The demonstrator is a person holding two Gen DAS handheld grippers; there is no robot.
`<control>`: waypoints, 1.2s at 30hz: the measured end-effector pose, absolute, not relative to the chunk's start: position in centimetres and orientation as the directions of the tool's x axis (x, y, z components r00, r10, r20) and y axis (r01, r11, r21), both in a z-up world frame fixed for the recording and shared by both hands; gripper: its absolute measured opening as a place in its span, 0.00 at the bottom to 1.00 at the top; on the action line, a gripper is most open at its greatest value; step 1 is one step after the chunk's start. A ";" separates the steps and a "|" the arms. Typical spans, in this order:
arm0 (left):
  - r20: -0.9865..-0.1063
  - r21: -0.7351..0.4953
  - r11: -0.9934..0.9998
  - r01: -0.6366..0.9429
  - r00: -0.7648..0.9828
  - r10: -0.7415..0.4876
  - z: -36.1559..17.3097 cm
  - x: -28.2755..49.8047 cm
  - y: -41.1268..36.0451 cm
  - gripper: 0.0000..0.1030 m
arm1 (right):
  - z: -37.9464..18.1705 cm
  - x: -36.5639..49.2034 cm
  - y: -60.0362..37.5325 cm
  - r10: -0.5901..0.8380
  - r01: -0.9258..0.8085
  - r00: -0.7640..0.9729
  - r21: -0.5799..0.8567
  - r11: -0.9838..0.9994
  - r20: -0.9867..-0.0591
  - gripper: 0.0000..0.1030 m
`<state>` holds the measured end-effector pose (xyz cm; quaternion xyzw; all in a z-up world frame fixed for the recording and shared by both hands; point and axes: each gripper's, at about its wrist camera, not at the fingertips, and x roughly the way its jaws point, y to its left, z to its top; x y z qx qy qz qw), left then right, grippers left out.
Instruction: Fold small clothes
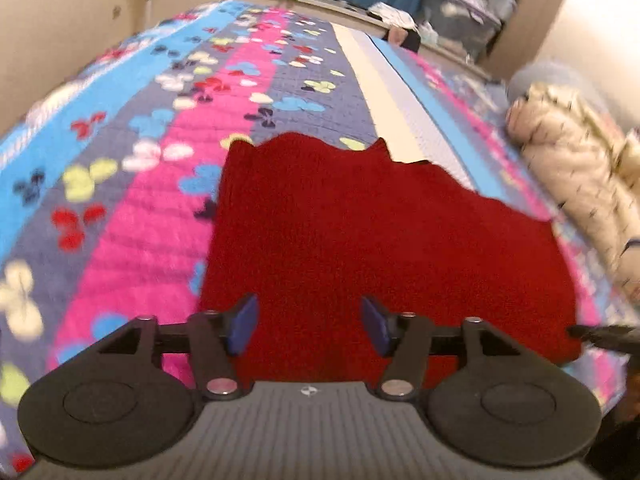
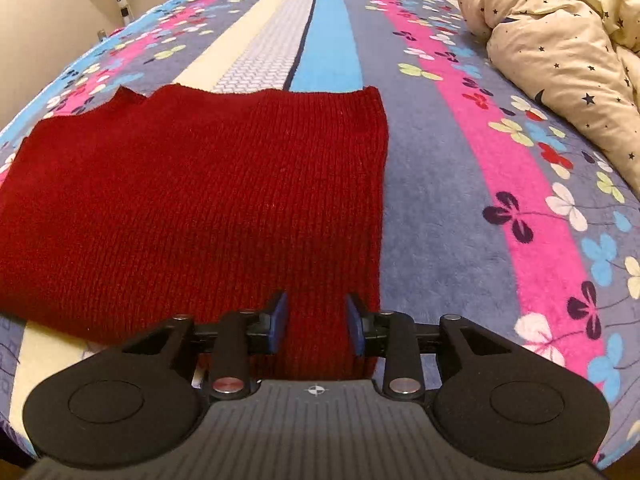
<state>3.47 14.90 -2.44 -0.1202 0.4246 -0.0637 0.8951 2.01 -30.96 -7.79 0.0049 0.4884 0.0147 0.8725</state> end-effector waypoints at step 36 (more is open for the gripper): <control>-0.833 -0.457 0.693 -0.557 0.542 -0.113 -9.0 2.5 15.2 0.64 | -3.2 -0.1 -38.2 -0.151 0.201 0.648 -0.024 0.979 -0.746 0.47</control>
